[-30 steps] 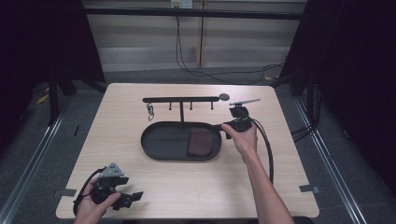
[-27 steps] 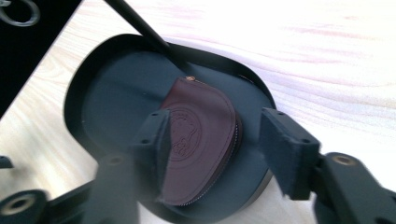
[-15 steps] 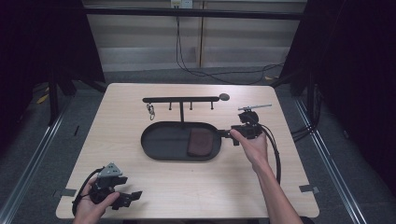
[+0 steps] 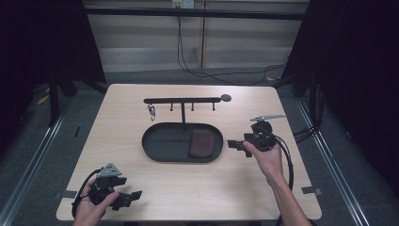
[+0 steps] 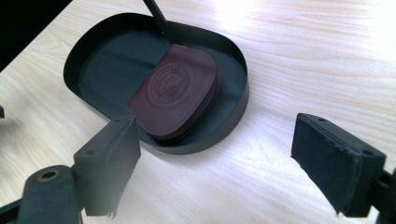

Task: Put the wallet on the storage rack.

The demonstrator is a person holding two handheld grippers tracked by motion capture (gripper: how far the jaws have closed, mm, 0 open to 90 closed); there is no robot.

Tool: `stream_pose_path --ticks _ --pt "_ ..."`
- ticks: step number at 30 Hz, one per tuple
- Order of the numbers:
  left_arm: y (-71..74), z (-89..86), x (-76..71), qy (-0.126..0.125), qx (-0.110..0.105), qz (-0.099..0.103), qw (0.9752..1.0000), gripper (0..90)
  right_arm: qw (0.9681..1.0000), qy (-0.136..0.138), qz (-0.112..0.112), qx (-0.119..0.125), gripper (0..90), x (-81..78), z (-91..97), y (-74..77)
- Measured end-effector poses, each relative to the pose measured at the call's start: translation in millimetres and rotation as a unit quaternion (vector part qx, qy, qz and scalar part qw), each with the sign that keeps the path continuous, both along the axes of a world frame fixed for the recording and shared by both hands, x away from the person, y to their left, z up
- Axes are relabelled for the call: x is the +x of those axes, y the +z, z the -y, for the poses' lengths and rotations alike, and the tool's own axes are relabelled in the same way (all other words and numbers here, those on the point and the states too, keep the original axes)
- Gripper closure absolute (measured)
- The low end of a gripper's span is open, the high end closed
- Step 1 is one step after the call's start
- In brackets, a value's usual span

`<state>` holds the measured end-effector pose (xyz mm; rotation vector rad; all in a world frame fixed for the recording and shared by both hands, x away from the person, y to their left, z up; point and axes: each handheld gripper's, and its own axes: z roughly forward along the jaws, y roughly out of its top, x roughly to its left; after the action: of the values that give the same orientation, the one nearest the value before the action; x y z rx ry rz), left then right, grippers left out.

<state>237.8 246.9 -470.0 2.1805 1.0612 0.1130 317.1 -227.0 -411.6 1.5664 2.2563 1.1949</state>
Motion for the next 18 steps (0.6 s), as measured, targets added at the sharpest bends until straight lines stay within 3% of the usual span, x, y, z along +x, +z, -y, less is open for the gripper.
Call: stream_pose_path --ticks 3,18 --pt "1.0 -1.2 -0.3 -0.003 0.001 0.005 1.0 17.6 0.9999 -0.002 0.001 -0.01 15.4 -9.2 2.8 -3.2" --pt "1.1 -1.9 -0.6 0.003 -0.001 0.005 1.0 17.1 0.9992 -0.032 0.02 -0.011 15.7 -58.6 31.9 -17.5"
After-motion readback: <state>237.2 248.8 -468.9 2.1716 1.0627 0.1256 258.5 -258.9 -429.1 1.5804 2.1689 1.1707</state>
